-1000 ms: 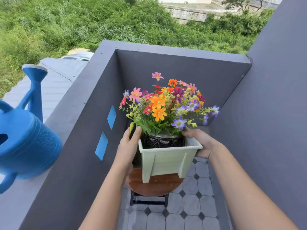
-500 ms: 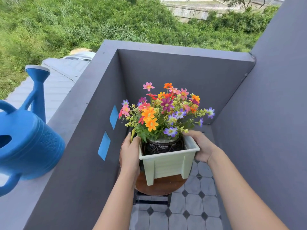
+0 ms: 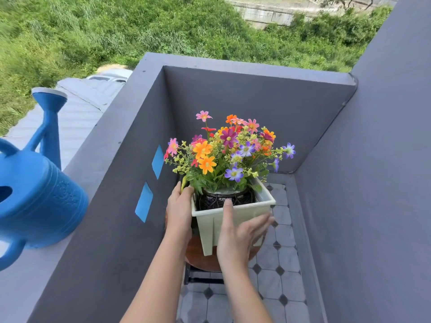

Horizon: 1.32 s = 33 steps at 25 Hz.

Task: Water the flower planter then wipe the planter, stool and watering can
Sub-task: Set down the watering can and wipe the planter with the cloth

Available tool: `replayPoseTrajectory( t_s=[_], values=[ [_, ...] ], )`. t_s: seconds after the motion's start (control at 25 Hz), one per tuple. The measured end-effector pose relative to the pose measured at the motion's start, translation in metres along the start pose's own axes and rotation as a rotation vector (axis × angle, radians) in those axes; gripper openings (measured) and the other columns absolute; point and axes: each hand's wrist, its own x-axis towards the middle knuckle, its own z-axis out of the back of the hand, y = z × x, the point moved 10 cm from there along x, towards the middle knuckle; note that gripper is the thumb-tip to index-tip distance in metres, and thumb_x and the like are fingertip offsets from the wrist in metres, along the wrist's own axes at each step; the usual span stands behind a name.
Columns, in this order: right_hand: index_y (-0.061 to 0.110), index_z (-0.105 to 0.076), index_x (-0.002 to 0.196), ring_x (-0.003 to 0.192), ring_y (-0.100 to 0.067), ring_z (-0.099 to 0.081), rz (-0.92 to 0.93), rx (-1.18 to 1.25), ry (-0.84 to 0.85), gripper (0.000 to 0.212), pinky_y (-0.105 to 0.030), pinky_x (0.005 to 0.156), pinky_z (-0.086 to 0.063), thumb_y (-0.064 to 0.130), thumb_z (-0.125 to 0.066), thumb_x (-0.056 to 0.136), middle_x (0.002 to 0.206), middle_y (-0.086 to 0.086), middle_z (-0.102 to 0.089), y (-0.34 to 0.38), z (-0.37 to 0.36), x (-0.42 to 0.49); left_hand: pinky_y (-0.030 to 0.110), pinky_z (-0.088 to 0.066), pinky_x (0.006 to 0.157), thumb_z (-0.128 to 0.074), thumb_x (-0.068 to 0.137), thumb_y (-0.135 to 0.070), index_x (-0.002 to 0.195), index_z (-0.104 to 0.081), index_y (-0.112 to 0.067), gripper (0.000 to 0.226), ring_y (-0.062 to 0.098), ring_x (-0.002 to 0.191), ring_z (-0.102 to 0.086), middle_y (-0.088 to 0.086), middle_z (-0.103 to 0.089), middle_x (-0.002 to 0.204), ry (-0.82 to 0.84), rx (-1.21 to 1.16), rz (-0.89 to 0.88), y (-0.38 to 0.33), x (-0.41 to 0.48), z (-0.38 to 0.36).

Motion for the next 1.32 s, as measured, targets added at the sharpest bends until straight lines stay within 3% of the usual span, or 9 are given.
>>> replayPoseTrajectory(
  t_s=[0.28,0.4,0.48,0.56,0.68,0.8,0.92,1.08,1.32],
  values=[
    [0.015,0.023,0.148,0.146,-0.033,0.021,-0.118,0.119,-0.08,0.11,-0.046,0.118,-0.007,0.003,-0.061,0.078,0.156,0.003,0.032,0.008,-0.02,0.007,0.05,-0.043,0.102,-0.044,0.077,-0.056,0.121,-0.059,-0.042,0.049,0.019,0.119,-0.057,-0.011,-0.061,0.128,0.003,-0.035,-0.026,0.014,-0.001,0.002],
    [0.018,0.018,0.15,0.148,-0.034,0.005,-0.101,0.066,-0.046,0.102,-0.046,0.117,-0.013,-0.001,-0.052,0.078,0.16,0.002,0.022,0.011,-0.011,0.027,0.026,-0.032,0.107,-0.037,0.093,-0.044,0.135,-0.048,-0.042,0.044,0.001,0.124,-0.045,-0.024,-0.048,0.136,-0.045,-0.089,-0.131,-0.005,-0.035,0.001],
    [0.025,0.009,0.151,0.144,-0.03,-0.023,-0.155,0.056,0.013,0.103,-0.051,0.111,-0.029,0.007,-0.051,0.07,0.16,0.001,0.0,0.008,-0.008,0.042,0.008,-0.026,0.086,-0.033,0.102,-0.03,0.143,-0.038,-0.036,0.041,-0.005,0.111,-0.039,-0.024,-0.043,0.127,-0.085,0.008,-0.234,-0.023,-0.06,-0.005],
    [0.034,-0.012,0.141,0.11,-0.027,-0.051,-0.242,0.097,0.062,0.097,-0.057,0.087,-0.048,0.016,-0.047,0.053,0.13,0.003,-0.034,0.002,-0.004,0.053,0.013,-0.025,0.071,-0.032,0.103,-0.026,0.146,-0.033,-0.031,0.043,0.005,0.101,-0.046,-0.015,-0.051,0.123,-0.154,0.169,-0.321,-0.039,-0.072,-0.005],
    [0.033,-0.026,0.133,0.062,-0.024,-0.048,-0.333,0.145,0.162,0.076,-0.038,0.054,-0.052,0.009,-0.044,0.064,0.081,-0.005,-0.04,0.003,0.002,0.053,0.027,-0.031,0.077,-0.033,0.102,-0.028,0.145,-0.034,-0.03,0.043,0.025,0.118,-0.053,-0.002,-0.055,0.137,-0.218,0.248,-0.394,-0.048,-0.066,0.001],
    [0.038,-0.024,0.109,0.047,-0.02,-0.043,-0.347,0.15,0.21,0.053,-0.032,0.051,-0.048,0.004,-0.04,0.073,0.068,-0.006,-0.034,0.013,0.003,0.051,0.029,-0.031,0.105,-0.039,0.101,-0.025,0.145,-0.036,-0.027,0.044,0.014,0.131,-0.04,-0.001,-0.046,0.145,-0.221,0.278,-0.55,-0.041,-0.072,-0.009],
    [0.033,-0.024,0.075,0.037,-0.019,-0.044,-0.33,0.154,0.248,0.039,-0.032,0.047,-0.049,0.007,-0.039,0.05,0.063,-0.006,-0.034,0.017,0.004,0.051,0.018,-0.027,0.107,-0.034,0.101,-0.033,0.145,-0.035,-0.03,0.044,0.012,0.121,-0.036,0.002,-0.046,0.142,-0.131,0.361,-0.863,-0.031,-0.11,-0.041],
    [0.027,-0.031,0.069,0.052,-0.023,-0.042,-0.336,0.108,0.292,0.036,-0.038,0.059,-0.052,0.009,-0.038,0.038,0.063,-0.006,-0.036,0.017,0.008,0.055,0.022,-0.031,0.104,-0.03,0.104,-0.024,0.138,-0.038,-0.026,0.036,0.022,0.114,-0.041,0.007,-0.047,0.137,-0.123,0.509,-1.184,-0.028,-0.12,-0.052],
    [0.022,-0.026,0.064,0.05,-0.02,-0.031,-0.276,0.15,0.3,0.023,-0.03,0.056,-0.045,0.0,-0.034,0.062,0.058,-0.001,-0.025,0.028,0.011,0.063,-0.002,-0.026,0.079,-0.044,0.099,-0.011,0.143,-0.04,-0.014,0.045,-0.004,0.094,-0.035,0.015,-0.057,0.106,-0.4,0.216,-0.549,-0.026,-0.063,0.004]
  ],
)
